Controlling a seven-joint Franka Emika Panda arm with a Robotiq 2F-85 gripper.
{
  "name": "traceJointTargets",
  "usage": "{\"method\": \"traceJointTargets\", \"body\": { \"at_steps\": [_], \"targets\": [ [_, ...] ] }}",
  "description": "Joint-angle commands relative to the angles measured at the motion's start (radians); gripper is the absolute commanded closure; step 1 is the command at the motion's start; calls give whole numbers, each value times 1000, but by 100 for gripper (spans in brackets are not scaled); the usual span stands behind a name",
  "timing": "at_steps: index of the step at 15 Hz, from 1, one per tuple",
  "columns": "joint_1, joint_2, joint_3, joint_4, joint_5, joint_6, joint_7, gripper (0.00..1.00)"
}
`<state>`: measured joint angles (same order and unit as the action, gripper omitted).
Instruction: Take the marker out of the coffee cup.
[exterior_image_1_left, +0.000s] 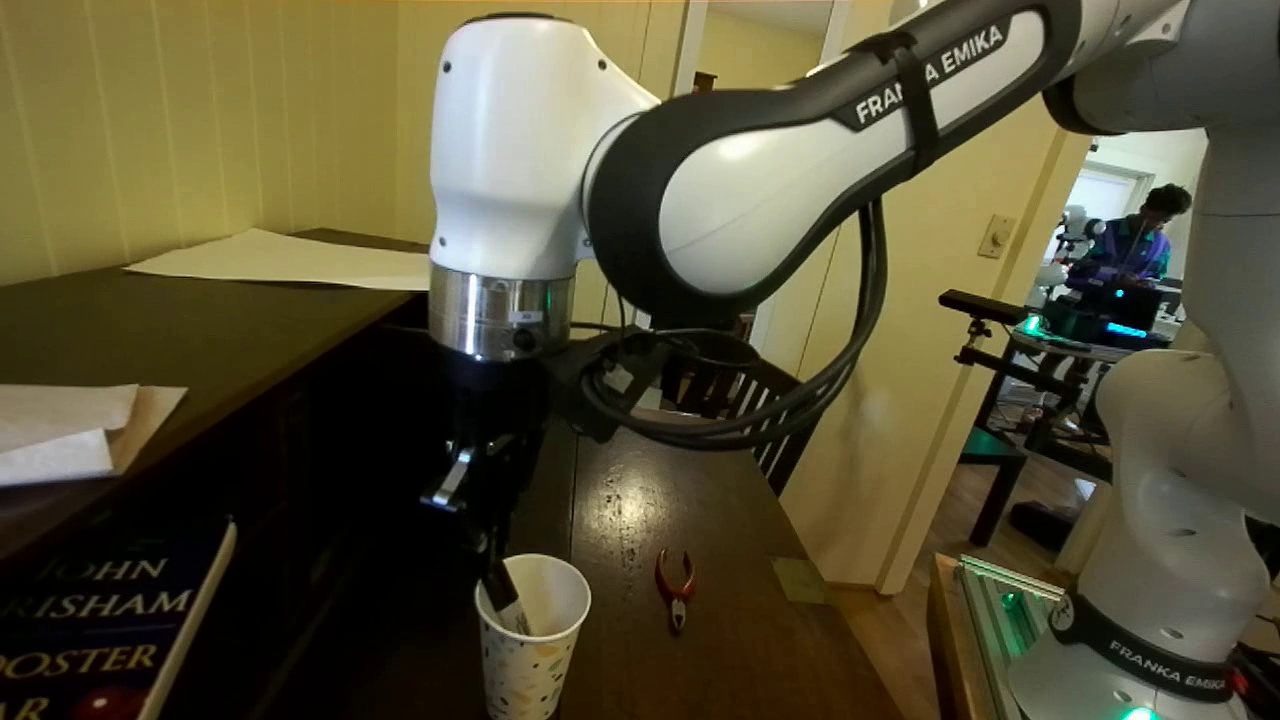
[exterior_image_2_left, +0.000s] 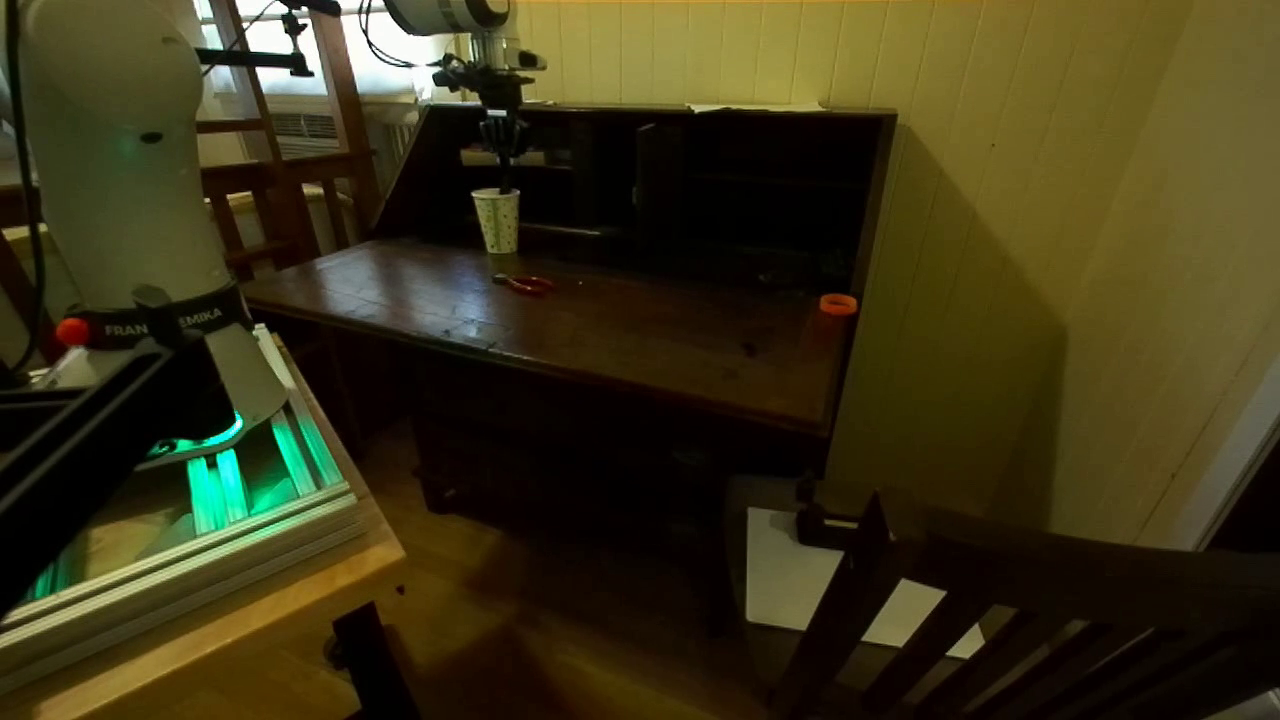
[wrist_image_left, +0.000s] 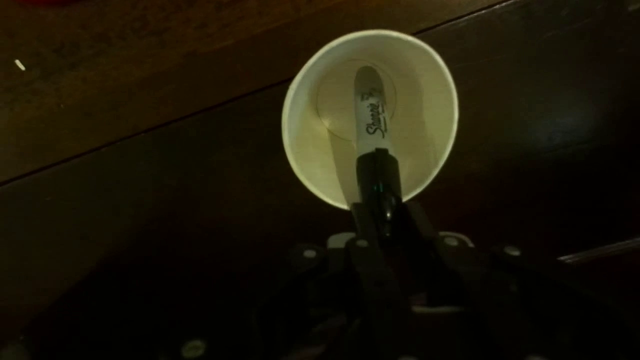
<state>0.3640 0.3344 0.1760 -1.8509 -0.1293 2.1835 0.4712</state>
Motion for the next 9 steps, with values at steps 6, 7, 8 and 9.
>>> {"method": "traceJointTargets", "body": {
  "at_steps": [6,7,8,9],
  "targets": [
    [-19,-274,8,11,-60,-177,45,95],
    [-33,-300,7,23,-69,-152,46,95],
    [-49,-319,6,39,-68,-125,53,95],
    [-69,-331,1,58,-56,-90,45,95]
  ]
}}
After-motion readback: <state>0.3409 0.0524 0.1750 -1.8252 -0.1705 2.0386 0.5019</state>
